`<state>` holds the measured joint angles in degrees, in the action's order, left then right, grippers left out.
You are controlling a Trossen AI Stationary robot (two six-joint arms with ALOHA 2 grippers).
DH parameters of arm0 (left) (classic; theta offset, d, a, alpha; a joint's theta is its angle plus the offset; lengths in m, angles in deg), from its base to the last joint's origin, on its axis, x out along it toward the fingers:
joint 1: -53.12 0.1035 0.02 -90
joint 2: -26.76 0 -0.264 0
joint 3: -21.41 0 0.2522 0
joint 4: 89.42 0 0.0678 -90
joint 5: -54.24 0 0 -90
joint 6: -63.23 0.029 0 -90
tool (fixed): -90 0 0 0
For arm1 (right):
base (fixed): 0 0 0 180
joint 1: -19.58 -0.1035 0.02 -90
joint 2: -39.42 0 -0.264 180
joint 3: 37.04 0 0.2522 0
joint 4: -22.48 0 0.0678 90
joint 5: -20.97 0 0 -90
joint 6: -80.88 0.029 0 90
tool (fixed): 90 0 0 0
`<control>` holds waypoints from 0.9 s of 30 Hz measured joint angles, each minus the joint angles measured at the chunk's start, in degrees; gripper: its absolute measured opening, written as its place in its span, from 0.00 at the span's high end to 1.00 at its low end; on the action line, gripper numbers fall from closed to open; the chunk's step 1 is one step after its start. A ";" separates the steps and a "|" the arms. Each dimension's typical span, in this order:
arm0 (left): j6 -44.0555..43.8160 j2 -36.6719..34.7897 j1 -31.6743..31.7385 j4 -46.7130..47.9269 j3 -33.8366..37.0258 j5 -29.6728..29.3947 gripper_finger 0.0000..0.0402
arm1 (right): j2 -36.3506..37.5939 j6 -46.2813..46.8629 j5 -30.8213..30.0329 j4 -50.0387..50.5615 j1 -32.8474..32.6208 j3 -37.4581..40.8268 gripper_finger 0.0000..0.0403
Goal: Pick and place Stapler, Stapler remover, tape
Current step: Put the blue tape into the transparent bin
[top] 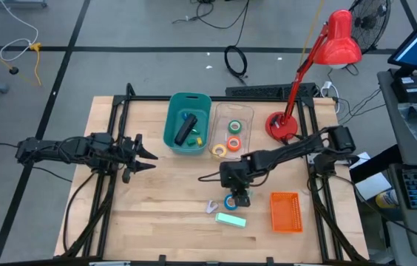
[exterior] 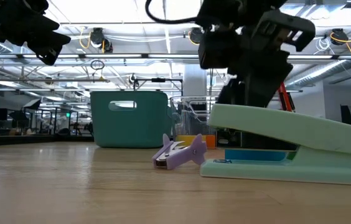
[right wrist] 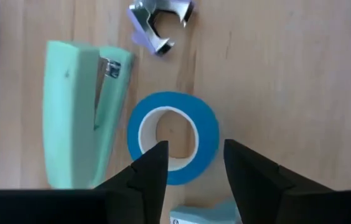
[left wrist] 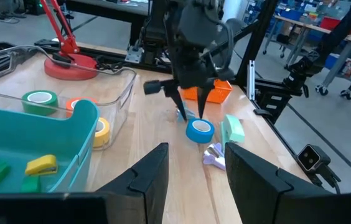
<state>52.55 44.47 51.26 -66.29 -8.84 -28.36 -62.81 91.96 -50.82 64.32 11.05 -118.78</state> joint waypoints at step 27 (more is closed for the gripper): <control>1.34 0.02 0.02 0.39 0.00 0.00 0.61 | -5.89 -0.40 -7.71 -0.50 0.56 -0.34 0.90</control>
<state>53.89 44.50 51.28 -65.90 -8.84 -28.36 -68.70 91.56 -58.53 63.83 11.61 -119.12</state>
